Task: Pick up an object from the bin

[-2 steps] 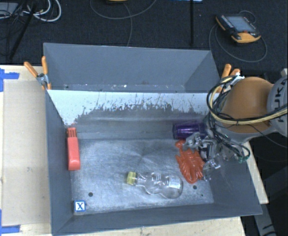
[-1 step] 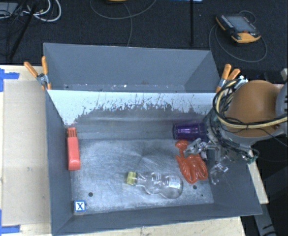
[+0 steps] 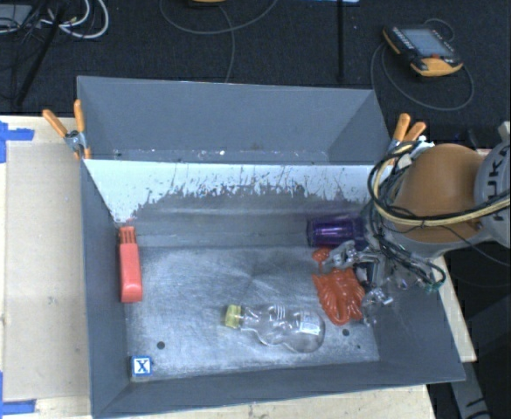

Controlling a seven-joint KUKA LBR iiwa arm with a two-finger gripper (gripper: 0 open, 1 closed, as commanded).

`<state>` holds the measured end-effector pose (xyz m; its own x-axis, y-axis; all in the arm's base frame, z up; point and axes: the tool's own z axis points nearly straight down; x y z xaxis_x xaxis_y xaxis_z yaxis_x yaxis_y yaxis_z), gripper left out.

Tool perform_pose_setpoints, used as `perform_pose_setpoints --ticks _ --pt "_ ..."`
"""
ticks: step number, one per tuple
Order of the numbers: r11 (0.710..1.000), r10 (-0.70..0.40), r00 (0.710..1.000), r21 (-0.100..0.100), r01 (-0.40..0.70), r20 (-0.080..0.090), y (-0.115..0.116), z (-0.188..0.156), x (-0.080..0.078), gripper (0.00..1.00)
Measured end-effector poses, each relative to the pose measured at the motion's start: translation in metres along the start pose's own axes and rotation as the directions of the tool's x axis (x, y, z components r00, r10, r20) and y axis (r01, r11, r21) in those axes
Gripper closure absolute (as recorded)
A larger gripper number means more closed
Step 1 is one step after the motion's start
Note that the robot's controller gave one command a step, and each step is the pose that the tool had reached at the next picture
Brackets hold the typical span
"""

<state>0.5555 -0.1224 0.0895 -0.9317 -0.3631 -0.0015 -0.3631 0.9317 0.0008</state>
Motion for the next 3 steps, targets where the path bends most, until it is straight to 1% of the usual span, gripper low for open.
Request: perform_pose_setpoints --ticks 1,2,3 --pt "0.951 -0.309 0.951 0.001 0.309 0.002 0.0057 -0.0336 -0.0191 1.0" --pt "0.951 -0.309 0.951 -0.001 0.309 0.0 0.0059 -0.0323 -0.0183 0.0" --pt "0.951 -0.309 0.951 -0.001 0.309 0.0 0.0059 -0.0323 -0.0183 0.0"
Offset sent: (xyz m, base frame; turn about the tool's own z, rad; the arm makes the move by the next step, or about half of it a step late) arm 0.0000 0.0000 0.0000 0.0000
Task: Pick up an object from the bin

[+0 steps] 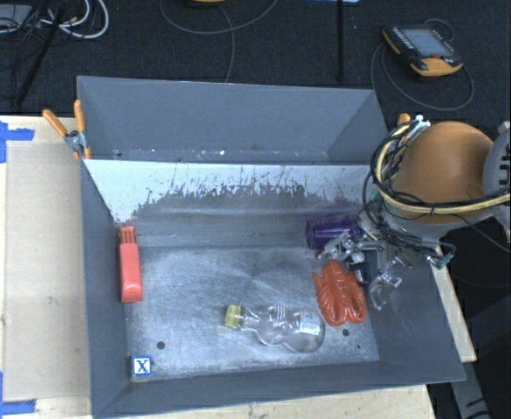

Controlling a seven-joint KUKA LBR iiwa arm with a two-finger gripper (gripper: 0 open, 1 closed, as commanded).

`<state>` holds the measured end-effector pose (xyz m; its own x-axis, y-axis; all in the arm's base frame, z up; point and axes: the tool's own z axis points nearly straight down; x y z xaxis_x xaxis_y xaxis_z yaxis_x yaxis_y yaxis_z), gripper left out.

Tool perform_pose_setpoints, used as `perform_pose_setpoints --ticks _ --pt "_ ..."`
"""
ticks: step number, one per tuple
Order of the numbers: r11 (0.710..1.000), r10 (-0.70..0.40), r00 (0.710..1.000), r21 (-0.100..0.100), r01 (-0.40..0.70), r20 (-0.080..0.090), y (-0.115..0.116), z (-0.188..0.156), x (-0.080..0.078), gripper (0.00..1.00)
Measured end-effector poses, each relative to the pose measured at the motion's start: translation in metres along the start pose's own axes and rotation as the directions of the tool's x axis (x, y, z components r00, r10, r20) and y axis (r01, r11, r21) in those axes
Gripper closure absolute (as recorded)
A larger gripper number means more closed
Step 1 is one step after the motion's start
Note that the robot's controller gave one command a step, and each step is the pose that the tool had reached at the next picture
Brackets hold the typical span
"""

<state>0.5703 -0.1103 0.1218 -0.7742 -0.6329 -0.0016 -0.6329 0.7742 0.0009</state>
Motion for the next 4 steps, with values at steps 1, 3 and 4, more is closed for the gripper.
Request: perform_pose_setpoints --ticks 1,3,4 --pt "0.992 -0.127 0.992 0.005 0.127 0.001 0.013 0.013 0.0 0.0" --pt "0.876 -0.483 0.876 -0.002 0.483 -0.003 0.021 0.046 -0.006 1.0" --pt "0.863 -0.505 0.863 -0.01 0.505 -0.011 0.018 0.047 -0.018 1.0"
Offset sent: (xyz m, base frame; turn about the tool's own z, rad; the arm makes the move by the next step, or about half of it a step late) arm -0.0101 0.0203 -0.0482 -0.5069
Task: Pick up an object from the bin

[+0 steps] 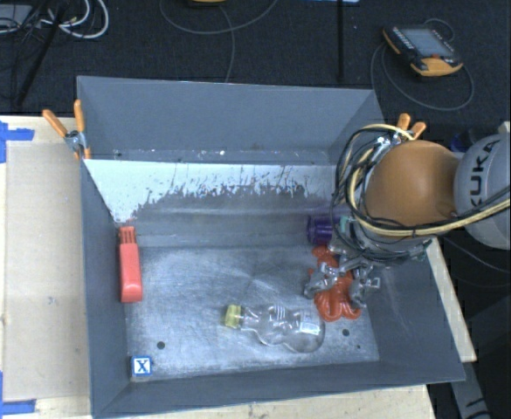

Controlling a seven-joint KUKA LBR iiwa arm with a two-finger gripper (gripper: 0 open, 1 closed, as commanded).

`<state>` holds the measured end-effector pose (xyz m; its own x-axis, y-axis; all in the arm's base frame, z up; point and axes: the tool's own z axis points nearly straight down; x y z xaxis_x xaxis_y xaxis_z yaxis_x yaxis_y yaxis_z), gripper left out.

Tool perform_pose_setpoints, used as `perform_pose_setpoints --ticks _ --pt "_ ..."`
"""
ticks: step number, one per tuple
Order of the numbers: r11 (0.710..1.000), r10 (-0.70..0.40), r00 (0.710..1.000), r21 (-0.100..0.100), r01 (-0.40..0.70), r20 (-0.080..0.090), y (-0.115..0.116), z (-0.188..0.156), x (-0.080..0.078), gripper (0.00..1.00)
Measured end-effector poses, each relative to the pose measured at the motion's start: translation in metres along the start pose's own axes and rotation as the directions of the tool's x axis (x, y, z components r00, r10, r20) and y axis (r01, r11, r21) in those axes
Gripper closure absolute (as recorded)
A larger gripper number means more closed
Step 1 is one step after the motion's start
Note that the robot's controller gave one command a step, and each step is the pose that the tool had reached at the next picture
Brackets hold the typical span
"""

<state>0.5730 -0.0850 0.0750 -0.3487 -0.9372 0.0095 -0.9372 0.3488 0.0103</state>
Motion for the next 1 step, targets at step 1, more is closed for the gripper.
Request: perform_pose_setpoints --ticks 1 --pt "1.0 0.009 1.0 0.009 -0.01 0.012 0.0301 -0.1347 0.049 1.0"
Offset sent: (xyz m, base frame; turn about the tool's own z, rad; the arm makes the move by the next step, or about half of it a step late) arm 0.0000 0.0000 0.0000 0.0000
